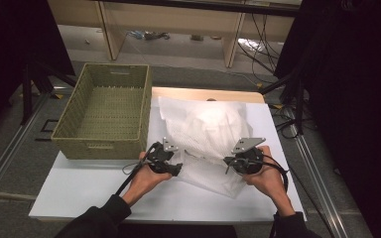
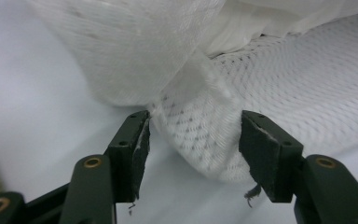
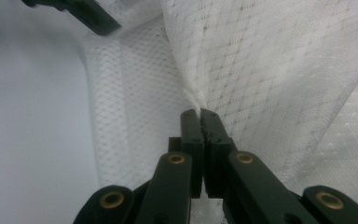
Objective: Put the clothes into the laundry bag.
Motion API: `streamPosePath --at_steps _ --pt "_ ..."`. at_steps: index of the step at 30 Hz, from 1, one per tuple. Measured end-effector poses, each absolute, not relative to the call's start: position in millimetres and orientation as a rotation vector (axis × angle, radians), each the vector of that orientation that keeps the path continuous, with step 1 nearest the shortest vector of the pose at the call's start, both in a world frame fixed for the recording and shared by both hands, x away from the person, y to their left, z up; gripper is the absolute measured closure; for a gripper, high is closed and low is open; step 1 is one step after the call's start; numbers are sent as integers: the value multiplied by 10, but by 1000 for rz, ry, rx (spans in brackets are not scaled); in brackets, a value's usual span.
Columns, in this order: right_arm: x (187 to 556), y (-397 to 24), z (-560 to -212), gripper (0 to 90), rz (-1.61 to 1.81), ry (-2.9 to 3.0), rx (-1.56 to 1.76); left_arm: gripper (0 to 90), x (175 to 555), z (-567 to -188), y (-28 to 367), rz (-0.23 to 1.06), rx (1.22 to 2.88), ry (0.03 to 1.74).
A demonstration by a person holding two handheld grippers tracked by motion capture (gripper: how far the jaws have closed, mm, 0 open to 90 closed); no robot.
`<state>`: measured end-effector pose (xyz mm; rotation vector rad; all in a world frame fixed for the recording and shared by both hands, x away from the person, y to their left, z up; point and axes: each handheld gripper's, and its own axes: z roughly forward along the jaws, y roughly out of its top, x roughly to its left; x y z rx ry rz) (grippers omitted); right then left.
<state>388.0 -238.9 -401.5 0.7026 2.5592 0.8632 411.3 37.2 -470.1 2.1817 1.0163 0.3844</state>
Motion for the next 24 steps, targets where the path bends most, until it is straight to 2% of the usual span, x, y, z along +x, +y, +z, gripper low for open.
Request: streamPosePath --at_steps 2,4,5,9,14,17,18,19,22,24 --pt "3883 -2390 -4017 900 863 2556 701 517 4191 -4745 316 347 2171 1016" --pt "3880 -2391 -4017 900 865 2558 711 774 4217 -4770 293 393 2213 955" --pt "3894 -2399 -4015 900 870 2570 691 870 4217 -4770 305 415 2237 931" --pt "3888 -2414 -4011 900 869 2550 705 891 4034 -4658 504 373 2247 865" --pt "3884 -2402 -4016 900 861 2559 720 892 3705 -4621 808 291 2204 859" --pt "3873 -2375 -4014 900 859 2560 704 882 3629 -4702 843 243 2198 880" --pt "3866 -2369 -4012 900 861 2569 703 835 3648 -4701 835 242 2191 896" --pt "3869 -2367 -4009 900 859 2566 697 719 3670 -4685 823 252 2181 912" --pt "3877 -2366 -4007 900 868 2568 680 469 3764 -4610 752 257 2138 978" --pt "3880 -2367 -4008 900 869 2565 679 446 3834 -4589 665 259 2131 985"
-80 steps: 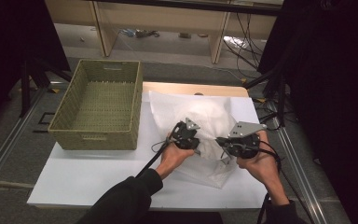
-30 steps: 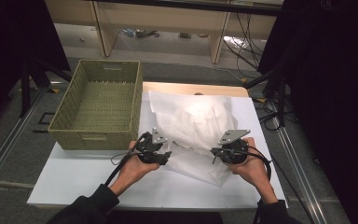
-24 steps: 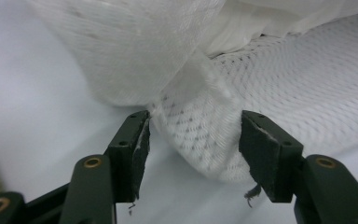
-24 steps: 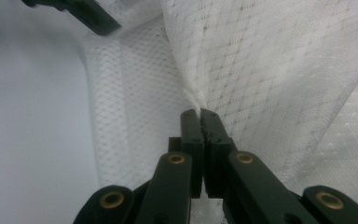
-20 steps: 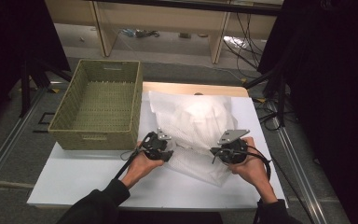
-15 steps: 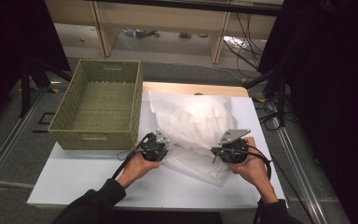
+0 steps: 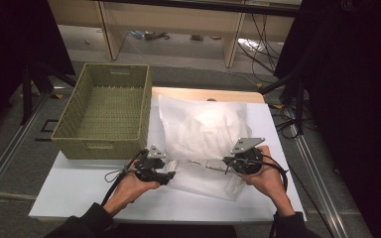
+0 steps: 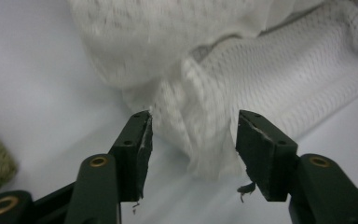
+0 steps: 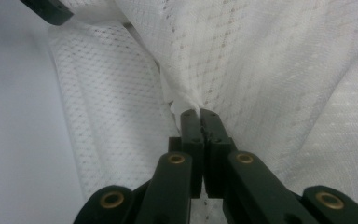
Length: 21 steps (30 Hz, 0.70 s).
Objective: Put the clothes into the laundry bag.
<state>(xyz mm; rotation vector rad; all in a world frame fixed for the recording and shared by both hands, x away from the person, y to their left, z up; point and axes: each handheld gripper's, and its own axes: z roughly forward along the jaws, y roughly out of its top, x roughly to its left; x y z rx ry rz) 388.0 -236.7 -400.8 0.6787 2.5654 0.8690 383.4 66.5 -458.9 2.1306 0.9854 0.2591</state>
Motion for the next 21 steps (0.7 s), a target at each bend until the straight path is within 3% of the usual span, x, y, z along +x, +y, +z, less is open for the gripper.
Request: streamPosePath --at_steps 2,4,7,9,13,18,20,21 --pt "3876 -2364 -4007 900 863 2560 686 414 3886 -4585 556 241 2125 983" --pt "3877 -2362 -4003 900 853 2557 677 425 3953 -4603 464 306 2168 988" --pt "3878 -2359 -4000 900 872 2568 674 757 4002 -4623 472 348 2180 963" --pt "3870 -2369 -3991 900 868 2562 690 853 3945 -4564 596 356 2168 941" --pt "3885 -2392 -3993 900 864 2549 695 862 3673 -4440 915 314 2106 910" --pt "3872 -2369 -3997 900 857 2562 703 853 3422 -4616 1105 227 2130 915" --pt "3880 -2361 -4002 900 864 2567 679 763 3426 -4648 1064 261 2155 948" --pt "3870 -2359 -3991 900 842 2565 693 648 3437 -4634 1042 299 2170 943"
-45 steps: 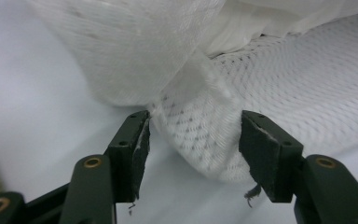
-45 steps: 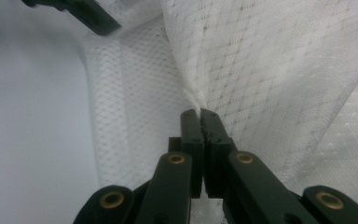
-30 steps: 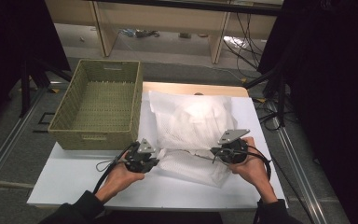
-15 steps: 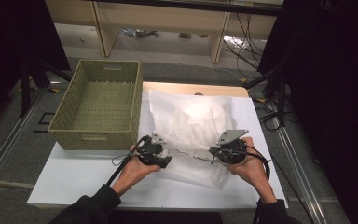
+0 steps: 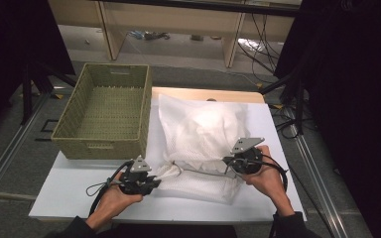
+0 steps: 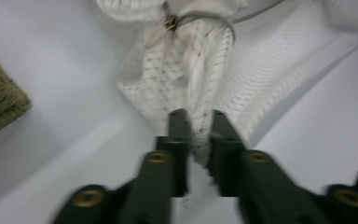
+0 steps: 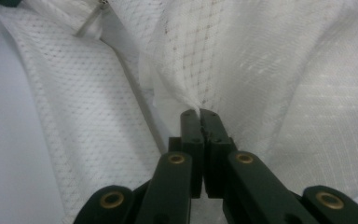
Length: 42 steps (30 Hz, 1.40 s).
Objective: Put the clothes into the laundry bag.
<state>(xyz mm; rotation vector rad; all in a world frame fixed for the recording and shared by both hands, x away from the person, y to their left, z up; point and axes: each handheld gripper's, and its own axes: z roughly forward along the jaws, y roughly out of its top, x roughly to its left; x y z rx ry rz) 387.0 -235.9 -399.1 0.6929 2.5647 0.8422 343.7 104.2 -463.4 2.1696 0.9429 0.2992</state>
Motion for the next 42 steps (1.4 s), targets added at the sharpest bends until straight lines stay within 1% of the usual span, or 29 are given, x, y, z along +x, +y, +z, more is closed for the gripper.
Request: streamPosePath --at_steps 2,4,6,9,10,11,12,13,14,16,21,22,23,24,31,34,36,37,38,41,42 --pt "3872 -2353 -3995 900 854 2559 683 555 3485 -4541 962 371 2184 893" --pt "3871 -2354 -3997 900 851 2554 693 490 3518 -4460 857 395 2190 835" --pt "3876 -2357 -3998 900 853 2556 688 434 3559 -4406 670 401 2217 810" --pt "3877 -2356 -3996 900 857 2562 678 422 3665 -4467 485 373 2311 800" --pt "3870 -2358 -3991 900 857 2557 686 456 3680 -4501 466 359 2315 825" --pt "3869 -2360 -3991 900 862 2560 688 517 3723 -4549 476 347 2350 798" --pt "3872 -2363 -3992 900 863 2557 685 655 3729 -4568 491 354 2352 800" --pt "3878 -2364 -3994 900 870 2568 676 725 3733 -4592 534 363 2329 813" --pt "3879 -2366 -3995 900 869 2566 678 819 3729 -4589 594 374 2299 827" --pt "3877 -2368 -3993 900 861 2564 683 866 3695 -4549 758 372 2251 848" --pt "3872 -2360 -3988 900 854 2552 676 874 3450 -4473 1216 343 2188 904" --pt "3863 -2356 -3981 900 858 2552 686 876 3411 -4486 1268 327 2178 915" --pt "3861 -2355 -3978 900 861 2556 679 877 3350 -4525 1348 277 2146 937" --pt "3848 -2338 -3966 900 884 2560 672 879 3320 -4544 1371 263 2143 947" --pt "3710 -2144 -3990 900 850 2619 614 876 3213 -4670 1269 218 2206 896" --pt "3633 -2011 -4163 900 811 2700 610 873 3229 -4707 1286 208 2207 918" --pt "3654 -1946 -4335 900 761 2739 577 872 3234 -4706 1310 206 2217 904" --pt "3662 -1921 -4396 900 743 2769 563 872 3223 -4704 1316 201 2205 927" --pt "3666 -1887 -4498 900 713 2808 578 872 3229 -4701 1326 200 2212 905" --pt "3709 -1880 -4533 900 728 2802 593 870 3228 -4703 1335 174 2217 900" --pt "3719 -1886 -4524 900 744 2786 586 869 3217 -4720 1317 155 2192 929"
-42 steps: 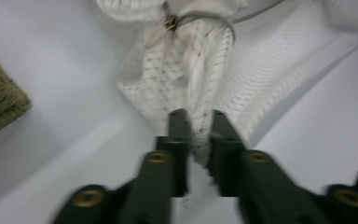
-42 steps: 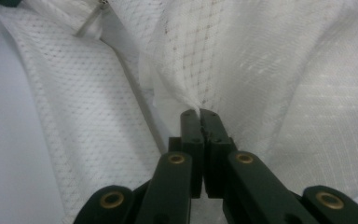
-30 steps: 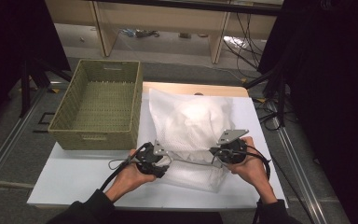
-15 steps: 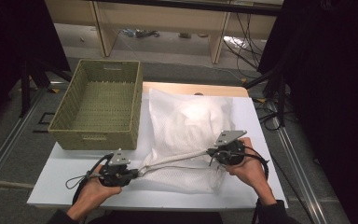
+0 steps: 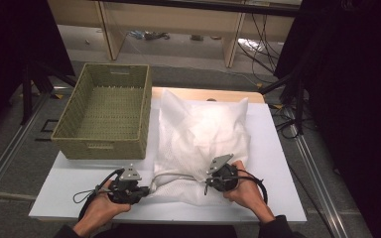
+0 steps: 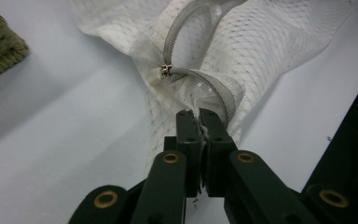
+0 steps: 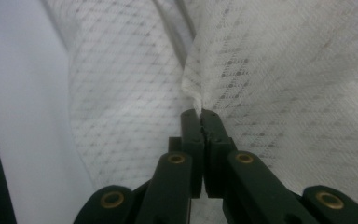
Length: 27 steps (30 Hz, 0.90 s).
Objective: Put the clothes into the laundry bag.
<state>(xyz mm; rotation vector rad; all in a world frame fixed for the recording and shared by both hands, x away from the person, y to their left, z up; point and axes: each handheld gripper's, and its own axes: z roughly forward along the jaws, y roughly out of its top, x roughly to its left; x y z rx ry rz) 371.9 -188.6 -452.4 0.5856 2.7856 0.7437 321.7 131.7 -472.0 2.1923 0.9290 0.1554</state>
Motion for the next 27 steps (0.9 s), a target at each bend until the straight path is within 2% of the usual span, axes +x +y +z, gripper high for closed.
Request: streamPosePath --at_steps 10,13,17,21,24,27 --pt "3735 -2008 -4531 900 724 2797 628 878 3075 -4722 1015 45 2182 850" --pt "3710 -2136 -4553 900 689 2796 659 879 3023 -4710 967 -47 2130 837" --pt "3747 -2349 -4531 900 650 2750 703 879 2991 -4705 958 -71 2123 824" --pt "3720 -2452 -4498 900 682 2725 776 835 2984 -4691 977 -28 2135 826" --pt "3675 -2342 -4486 900 745 2743 701 801 3011 -4663 1089 82 2208 807" --pt "3623 -2219 -4486 900 772 2770 650 802 3030 -4638 1212 104 2191 842"
